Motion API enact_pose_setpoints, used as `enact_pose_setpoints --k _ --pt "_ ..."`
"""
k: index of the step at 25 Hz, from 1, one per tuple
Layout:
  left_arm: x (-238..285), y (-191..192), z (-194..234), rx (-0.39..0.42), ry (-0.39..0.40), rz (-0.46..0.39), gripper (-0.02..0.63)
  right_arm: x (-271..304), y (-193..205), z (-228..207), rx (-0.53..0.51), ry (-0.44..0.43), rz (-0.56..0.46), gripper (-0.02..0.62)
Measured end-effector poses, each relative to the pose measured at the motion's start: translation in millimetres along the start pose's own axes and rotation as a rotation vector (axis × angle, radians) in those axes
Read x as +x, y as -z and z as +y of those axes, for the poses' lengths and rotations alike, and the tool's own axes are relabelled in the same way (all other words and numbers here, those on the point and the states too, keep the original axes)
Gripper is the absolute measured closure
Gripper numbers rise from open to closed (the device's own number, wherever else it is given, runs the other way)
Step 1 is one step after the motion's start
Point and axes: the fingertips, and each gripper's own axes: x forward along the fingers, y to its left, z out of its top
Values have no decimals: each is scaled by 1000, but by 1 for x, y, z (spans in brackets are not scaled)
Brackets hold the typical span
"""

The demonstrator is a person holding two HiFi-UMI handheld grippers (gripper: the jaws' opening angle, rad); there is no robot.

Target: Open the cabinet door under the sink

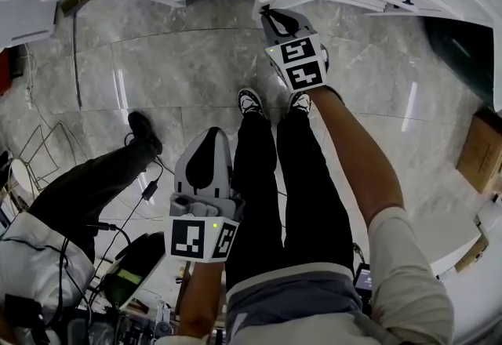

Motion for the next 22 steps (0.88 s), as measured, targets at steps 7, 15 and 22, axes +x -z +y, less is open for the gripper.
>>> enact_pose_setpoints --k 7,15,22 --pt "1 1 -2 4 -10 -1 604 -10 9 3 -36 -18 3 549" --pt "3 3 -12 9 -8 3 604 -34 30 6 -58 -47 14 549" --pt "6 7 -26 22 2 12 604 -53 47 5 -76 -79 18 549"
